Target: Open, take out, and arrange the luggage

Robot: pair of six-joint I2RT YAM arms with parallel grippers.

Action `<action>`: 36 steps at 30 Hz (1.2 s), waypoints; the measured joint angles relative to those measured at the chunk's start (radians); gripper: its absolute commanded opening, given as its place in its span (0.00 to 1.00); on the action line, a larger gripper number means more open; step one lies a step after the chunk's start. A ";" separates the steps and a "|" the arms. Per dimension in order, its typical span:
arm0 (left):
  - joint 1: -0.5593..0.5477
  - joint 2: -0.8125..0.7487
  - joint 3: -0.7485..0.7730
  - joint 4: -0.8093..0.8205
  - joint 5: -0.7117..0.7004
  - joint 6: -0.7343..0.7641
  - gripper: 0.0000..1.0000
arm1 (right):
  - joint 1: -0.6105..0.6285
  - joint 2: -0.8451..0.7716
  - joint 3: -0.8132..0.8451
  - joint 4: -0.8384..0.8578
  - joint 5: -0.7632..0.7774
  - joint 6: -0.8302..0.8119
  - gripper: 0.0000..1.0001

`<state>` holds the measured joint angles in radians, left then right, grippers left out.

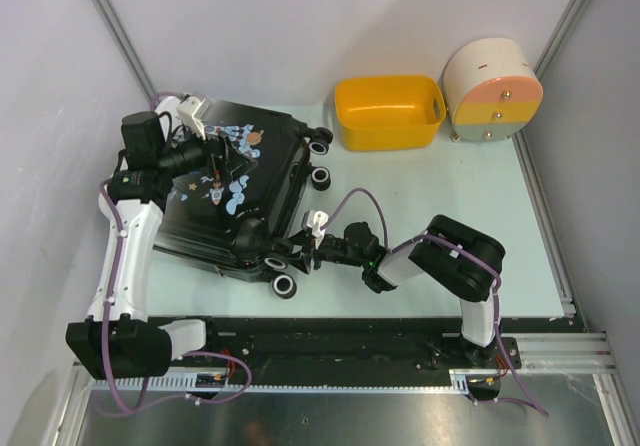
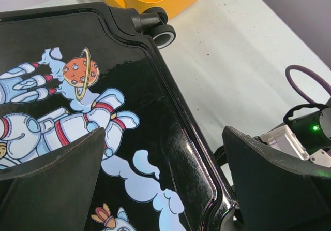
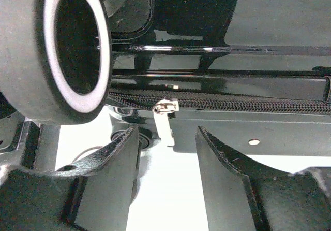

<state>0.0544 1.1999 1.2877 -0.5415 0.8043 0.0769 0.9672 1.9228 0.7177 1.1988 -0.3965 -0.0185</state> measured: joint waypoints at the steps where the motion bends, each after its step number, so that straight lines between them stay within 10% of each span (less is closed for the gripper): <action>1: 0.000 0.001 -0.002 0.000 0.000 0.000 1.00 | -0.001 0.000 0.000 0.000 0.000 0.000 0.53; 14: 0.000 0.006 -0.016 0.000 -0.016 0.001 1.00 | 0.002 0.063 0.053 0.003 0.027 0.026 0.54; 27: 0.001 0.006 -0.041 0.000 -0.022 0.003 0.99 | -0.001 0.064 0.058 -0.013 0.023 0.045 0.07; 36: 0.032 0.034 -0.052 0.000 -0.058 0.014 0.96 | -0.110 0.034 0.051 -0.051 -0.108 0.052 0.00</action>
<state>0.0868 1.2335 1.2358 -0.5411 0.7467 0.0906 0.8570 1.9572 0.7692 1.1473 -0.5049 0.0338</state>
